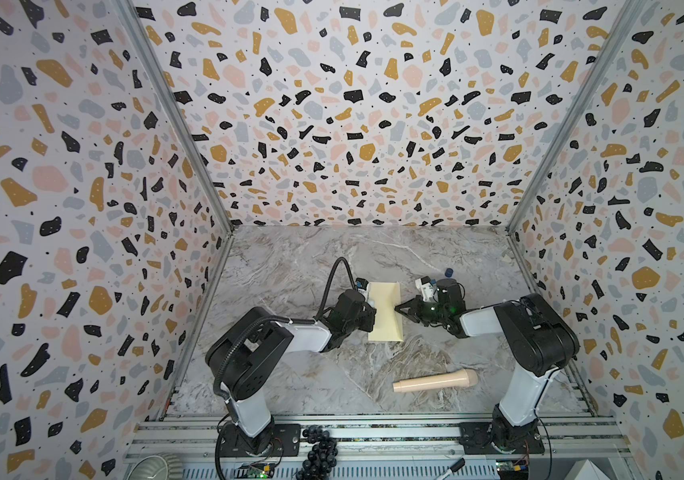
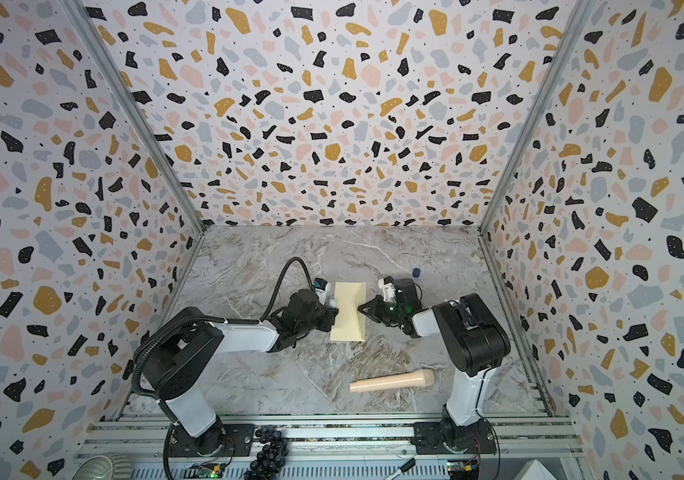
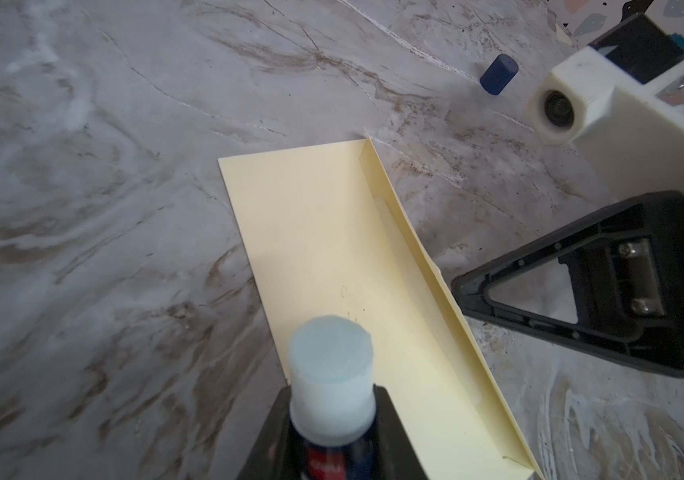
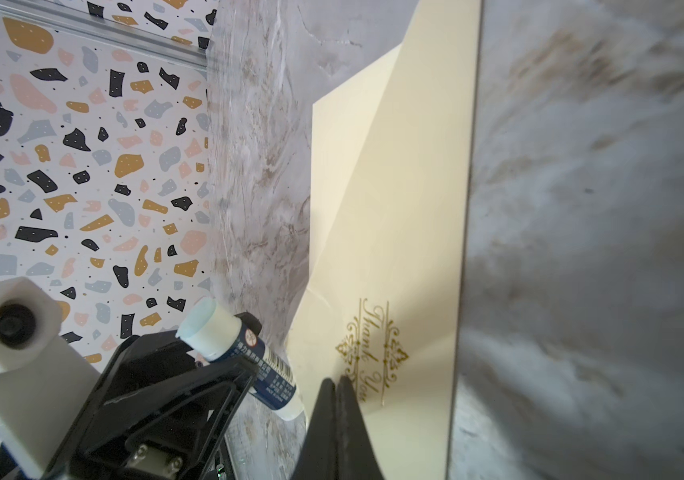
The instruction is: Place the letter into the envelope and seal it
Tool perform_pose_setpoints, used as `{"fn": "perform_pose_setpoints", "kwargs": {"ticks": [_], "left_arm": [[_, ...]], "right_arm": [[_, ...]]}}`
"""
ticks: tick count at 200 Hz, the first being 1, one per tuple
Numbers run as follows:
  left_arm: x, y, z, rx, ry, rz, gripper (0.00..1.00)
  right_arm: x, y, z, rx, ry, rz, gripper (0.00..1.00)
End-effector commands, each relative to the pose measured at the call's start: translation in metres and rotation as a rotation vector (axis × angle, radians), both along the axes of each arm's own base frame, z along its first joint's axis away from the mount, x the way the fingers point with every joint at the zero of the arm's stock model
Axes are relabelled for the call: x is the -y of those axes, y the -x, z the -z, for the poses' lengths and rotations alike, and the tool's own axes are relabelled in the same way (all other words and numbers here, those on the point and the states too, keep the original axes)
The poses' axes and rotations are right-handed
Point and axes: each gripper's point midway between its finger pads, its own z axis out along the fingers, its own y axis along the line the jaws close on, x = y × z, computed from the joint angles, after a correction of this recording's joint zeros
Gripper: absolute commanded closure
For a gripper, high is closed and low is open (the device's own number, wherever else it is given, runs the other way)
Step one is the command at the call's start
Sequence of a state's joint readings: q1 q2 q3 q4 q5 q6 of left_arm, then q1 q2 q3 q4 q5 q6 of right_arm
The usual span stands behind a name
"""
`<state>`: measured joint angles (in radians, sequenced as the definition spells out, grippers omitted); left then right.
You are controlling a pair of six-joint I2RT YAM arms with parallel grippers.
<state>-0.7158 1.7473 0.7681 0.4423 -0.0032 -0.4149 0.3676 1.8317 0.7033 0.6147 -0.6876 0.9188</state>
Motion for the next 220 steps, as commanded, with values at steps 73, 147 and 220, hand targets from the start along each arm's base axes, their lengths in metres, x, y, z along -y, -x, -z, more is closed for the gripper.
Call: {"fn": "perform_pose_setpoints", "kwargs": {"ticks": [73, 147, 220], "left_arm": [[0.002, 0.001, 0.005, 0.000, -0.005, 0.013, 1.00], [0.007, -0.001, 0.000, 0.001, 0.013, 0.016, 1.00], [0.021, -0.024, -0.024, 0.038, 0.056, 0.007, 1.00]], "right_arm": [[-0.013, -0.005, 0.010, -0.003, 0.027, -0.023, 1.00], [-0.013, -0.001, 0.031, -0.019, 0.164, -0.044, 1.00], [-0.007, 0.007, 0.047, -0.028, 0.262, -0.058, 1.00]]}}
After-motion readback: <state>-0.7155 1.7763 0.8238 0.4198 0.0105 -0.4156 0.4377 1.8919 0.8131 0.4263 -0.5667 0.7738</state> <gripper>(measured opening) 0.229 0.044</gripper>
